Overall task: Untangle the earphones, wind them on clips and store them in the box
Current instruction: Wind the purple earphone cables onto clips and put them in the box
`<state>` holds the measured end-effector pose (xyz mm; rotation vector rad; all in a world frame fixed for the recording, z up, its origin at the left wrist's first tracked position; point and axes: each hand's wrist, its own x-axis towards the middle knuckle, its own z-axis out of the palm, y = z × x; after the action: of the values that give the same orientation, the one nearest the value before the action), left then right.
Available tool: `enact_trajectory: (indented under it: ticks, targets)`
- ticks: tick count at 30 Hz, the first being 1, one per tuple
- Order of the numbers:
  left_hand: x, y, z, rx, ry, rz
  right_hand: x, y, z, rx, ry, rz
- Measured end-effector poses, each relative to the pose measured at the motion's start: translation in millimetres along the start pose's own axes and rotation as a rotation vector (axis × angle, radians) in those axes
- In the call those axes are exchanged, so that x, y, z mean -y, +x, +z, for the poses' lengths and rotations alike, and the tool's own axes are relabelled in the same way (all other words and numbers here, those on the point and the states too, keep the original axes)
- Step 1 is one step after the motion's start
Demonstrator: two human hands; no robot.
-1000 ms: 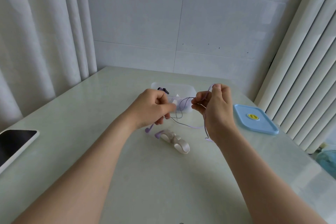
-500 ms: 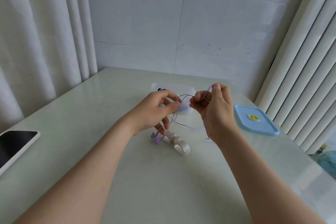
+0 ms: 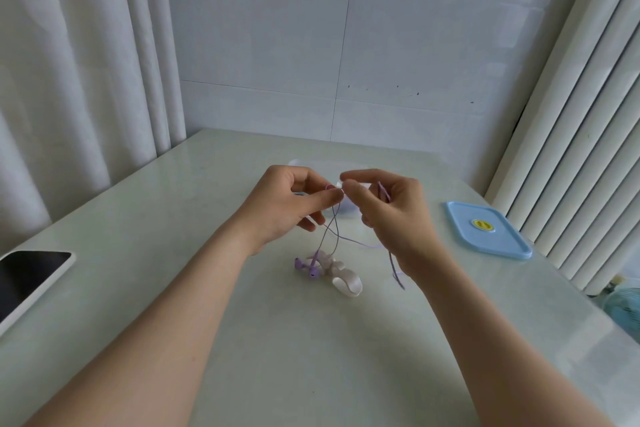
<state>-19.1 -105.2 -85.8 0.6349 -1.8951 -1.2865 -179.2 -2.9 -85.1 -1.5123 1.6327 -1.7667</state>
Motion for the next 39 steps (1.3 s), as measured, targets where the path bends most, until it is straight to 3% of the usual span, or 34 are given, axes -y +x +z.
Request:
enact_trajectory:
  ticks: [5, 10, 13, 17, 22, 28, 32, 39]
  targets:
    - [-2.7, -0.5, -2.4, 0.046, -0.045, -0.073, -9.0, -0.8, 4.9, -0.028, -0.518, -0.270]
    - [-7.0, -0.9, 2.2, 0.082, -0.127, -0.175, -11.6, -0.7, 9.5, -0.170, -0.529, -0.231]
    - [-5.0, -2.2, 0.6, 0.076, -0.103, -0.190, -5.7, 4.2, 4.7, -0.327, -0.319, -0.072]
    - [-4.4, -4.7, 0.5, 0.088, -0.062, -0.233, -2.5, 11.7, -3.7, -0.357, 0.348, 0.243]
    - [3.3, -4.0, 1.2, 0.066, 0.080, -0.318, 12.1, 10.0, -3.8, -0.393, 0.851, 0.368]
    - [3.3, 3.5, 0.7, -0.133, -0.323, -0.469, 19.6, 6.5, -2.3, -0.382, 0.854, 0.322]
    - [4.1, 9.3, 1.8, -0.163, -0.581, -0.544, 21.9, 4.7, -0.3, -0.337, 0.819, 0.344]
    - [6.4, 7.0, 12.1, 0.013, -0.747, -0.566, 14.7, 5.3, -5.7, -0.160, 0.702, 0.389]
